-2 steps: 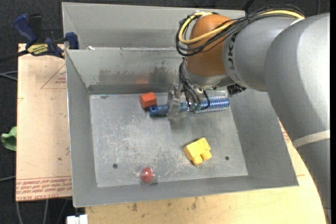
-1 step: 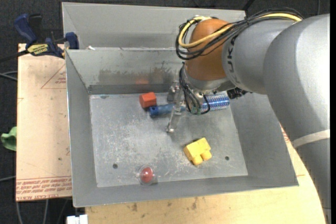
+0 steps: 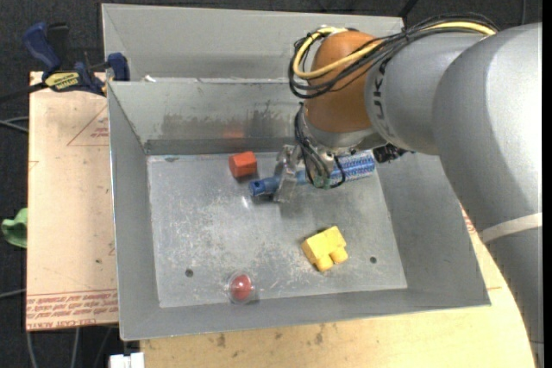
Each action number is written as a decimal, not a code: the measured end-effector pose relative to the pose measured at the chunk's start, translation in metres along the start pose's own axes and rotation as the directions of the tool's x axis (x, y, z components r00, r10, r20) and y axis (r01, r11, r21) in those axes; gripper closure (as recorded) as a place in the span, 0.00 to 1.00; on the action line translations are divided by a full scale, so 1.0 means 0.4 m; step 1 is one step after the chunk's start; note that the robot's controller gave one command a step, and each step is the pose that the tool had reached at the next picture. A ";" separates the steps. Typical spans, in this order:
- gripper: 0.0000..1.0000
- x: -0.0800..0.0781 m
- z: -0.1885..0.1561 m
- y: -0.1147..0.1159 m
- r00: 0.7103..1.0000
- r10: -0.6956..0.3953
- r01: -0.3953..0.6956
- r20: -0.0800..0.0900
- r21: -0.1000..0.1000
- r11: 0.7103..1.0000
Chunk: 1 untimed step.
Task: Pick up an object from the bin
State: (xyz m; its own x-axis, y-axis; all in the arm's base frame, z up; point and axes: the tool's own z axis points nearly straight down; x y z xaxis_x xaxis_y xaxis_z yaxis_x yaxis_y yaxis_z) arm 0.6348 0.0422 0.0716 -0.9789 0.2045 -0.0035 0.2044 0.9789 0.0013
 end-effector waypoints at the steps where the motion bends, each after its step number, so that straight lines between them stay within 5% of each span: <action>1: 1.00 -0.047 -0.213 -0.010 1.000 -0.010 0.010 0.008 -0.001 1.000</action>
Offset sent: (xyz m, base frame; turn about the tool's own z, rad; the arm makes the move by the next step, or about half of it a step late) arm 0.0142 -0.0081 0.0802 -0.0106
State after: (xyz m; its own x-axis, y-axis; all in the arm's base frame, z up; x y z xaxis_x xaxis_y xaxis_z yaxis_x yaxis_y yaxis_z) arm 0.6521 0.0343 0.1570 -0.9808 0.1947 -0.0118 0.1947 0.9809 0.0027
